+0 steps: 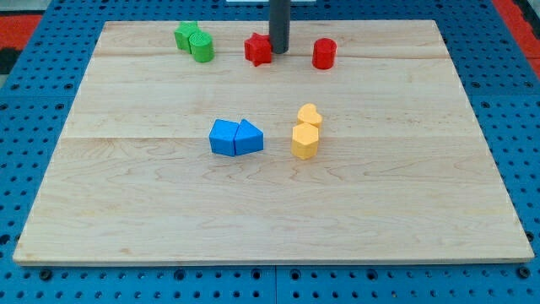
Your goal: Nudge the red circle down a bit
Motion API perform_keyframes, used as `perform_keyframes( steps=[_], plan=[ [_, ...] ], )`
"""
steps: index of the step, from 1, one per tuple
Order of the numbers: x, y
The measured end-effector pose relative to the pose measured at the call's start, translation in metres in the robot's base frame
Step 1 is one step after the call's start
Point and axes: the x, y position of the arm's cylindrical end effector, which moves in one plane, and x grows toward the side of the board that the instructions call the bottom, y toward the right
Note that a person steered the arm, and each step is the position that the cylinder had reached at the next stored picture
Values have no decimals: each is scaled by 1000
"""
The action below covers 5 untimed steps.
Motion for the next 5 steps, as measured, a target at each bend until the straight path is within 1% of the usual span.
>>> perform_keyframes(
  steps=[2,3,4,5],
  plan=[
    [0,-48],
    [-3,-43],
    [-15,42],
    [-16,80]
  ],
)
